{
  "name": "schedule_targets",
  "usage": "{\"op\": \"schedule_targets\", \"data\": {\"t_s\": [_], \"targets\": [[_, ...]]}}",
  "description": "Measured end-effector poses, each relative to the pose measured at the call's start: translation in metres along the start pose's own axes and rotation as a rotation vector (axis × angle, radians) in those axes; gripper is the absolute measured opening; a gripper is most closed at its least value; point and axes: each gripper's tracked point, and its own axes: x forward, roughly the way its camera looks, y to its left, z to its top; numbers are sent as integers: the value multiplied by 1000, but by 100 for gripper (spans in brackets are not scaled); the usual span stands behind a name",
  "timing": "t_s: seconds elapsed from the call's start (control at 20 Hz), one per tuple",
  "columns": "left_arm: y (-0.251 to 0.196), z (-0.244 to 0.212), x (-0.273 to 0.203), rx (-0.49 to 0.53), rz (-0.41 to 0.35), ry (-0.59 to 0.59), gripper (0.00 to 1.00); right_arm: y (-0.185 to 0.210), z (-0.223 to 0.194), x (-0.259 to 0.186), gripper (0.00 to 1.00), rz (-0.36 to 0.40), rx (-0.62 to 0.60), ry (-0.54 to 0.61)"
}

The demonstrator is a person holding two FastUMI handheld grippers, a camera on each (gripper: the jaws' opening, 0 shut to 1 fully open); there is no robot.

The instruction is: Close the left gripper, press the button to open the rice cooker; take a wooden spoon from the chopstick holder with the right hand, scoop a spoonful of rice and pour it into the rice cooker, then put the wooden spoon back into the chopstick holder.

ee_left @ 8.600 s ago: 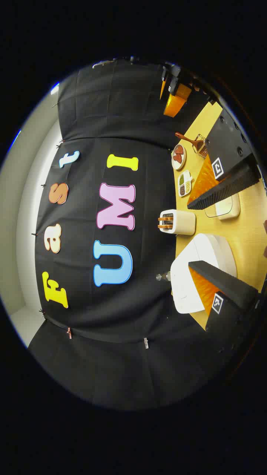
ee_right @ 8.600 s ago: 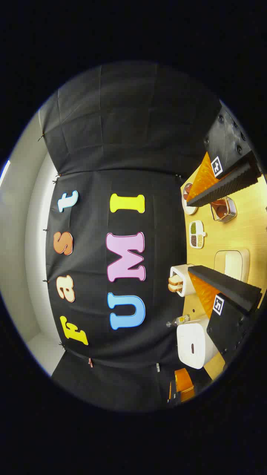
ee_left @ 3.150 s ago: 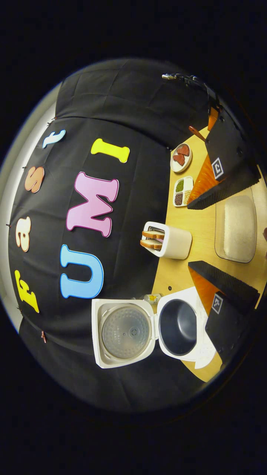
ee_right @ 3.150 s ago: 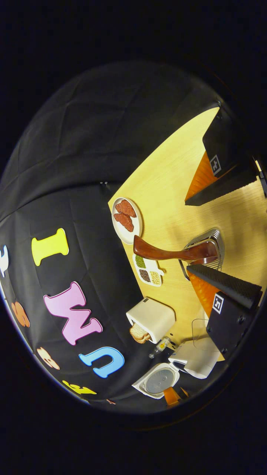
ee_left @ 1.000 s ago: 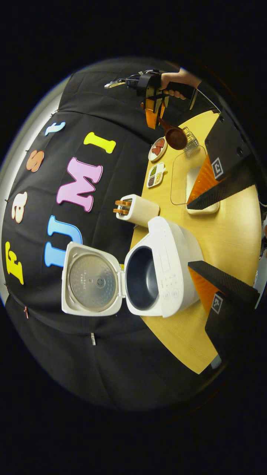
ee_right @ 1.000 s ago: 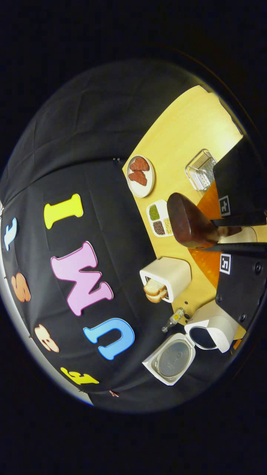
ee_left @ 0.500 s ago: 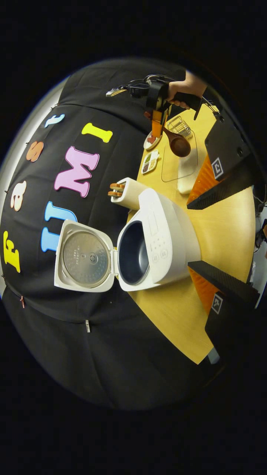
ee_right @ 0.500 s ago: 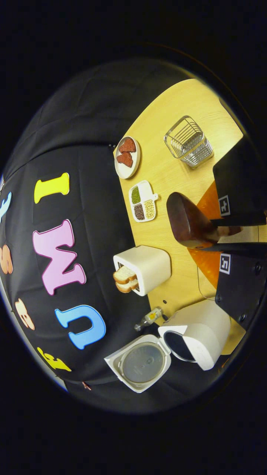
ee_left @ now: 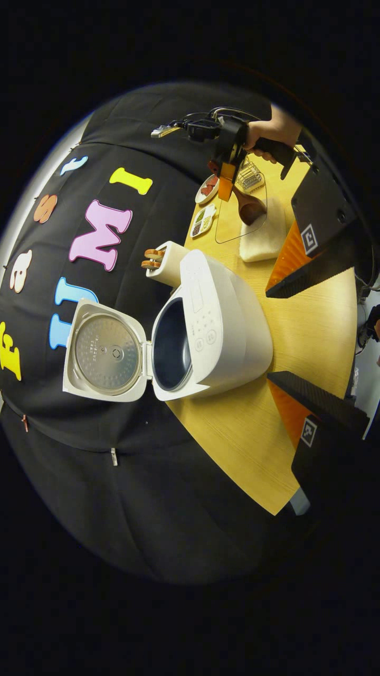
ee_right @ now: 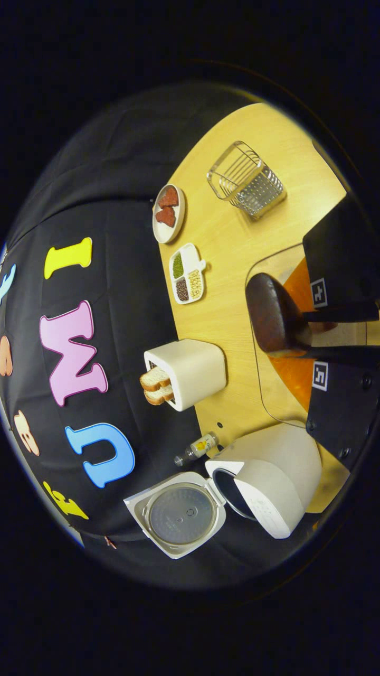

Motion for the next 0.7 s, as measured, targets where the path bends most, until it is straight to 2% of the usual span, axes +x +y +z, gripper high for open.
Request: {"op": "schedule_targets", "data": {"t_s": [0.1, 0.4, 0.7], "targets": [[0, -5, -3, -13, 2, 5, 96, 12, -9, -1, 22, 29, 59, 39], [7, -14, -10, -31, 22, 4, 96, 33, -15, 0, 22, 83, 340, 150], [21, -14, -15, -48, 46, -7, 96, 14, -18, 1, 22, 61, 561, 200]]}}
